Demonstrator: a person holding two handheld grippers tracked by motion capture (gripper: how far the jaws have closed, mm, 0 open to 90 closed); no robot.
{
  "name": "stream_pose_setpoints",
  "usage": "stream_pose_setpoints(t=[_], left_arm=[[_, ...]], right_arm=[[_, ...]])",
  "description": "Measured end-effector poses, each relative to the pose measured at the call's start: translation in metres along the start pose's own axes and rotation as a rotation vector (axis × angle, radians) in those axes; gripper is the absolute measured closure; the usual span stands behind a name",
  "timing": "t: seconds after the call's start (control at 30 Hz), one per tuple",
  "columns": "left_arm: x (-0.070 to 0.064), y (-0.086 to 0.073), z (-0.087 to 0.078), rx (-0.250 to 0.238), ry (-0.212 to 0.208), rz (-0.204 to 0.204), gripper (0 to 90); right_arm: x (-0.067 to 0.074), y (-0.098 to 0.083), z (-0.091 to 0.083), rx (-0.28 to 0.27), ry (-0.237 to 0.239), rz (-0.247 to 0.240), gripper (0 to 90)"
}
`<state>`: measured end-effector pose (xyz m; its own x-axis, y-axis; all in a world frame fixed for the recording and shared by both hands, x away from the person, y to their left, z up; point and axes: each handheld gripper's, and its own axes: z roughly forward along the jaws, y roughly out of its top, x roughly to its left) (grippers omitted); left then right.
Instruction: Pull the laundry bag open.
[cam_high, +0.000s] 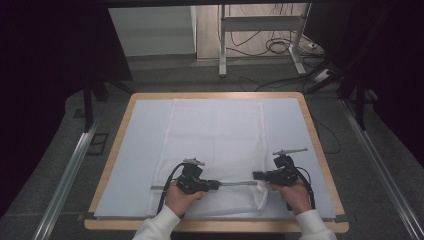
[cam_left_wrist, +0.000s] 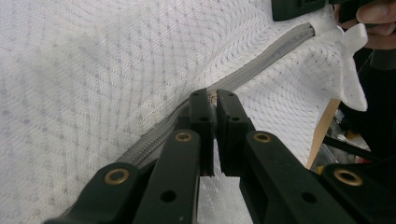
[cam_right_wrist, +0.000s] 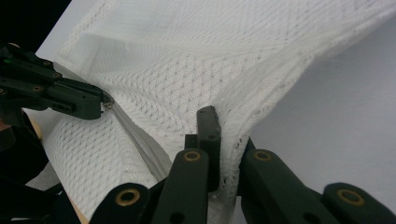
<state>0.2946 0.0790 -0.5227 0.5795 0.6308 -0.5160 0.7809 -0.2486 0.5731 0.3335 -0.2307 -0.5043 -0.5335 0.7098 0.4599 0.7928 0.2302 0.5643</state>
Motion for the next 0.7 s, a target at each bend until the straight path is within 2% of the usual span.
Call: stream_pose_setpoints(t=[0.3, 0.7], left_arm=[[0.003, -0.003, -0.003, 0.004, -0.001, -0.001, 86.7], [0.008, -0.006, -0.012, -0.009, 0.03, -0.005, 86.7]], right_arm=[[-0.001, 0.0, -0.001, -0.004, 0.004, 0.004, 88.5], [-0.001, 0.0, 0.0, -0.002, -0.007, 0.003, 88.5]])
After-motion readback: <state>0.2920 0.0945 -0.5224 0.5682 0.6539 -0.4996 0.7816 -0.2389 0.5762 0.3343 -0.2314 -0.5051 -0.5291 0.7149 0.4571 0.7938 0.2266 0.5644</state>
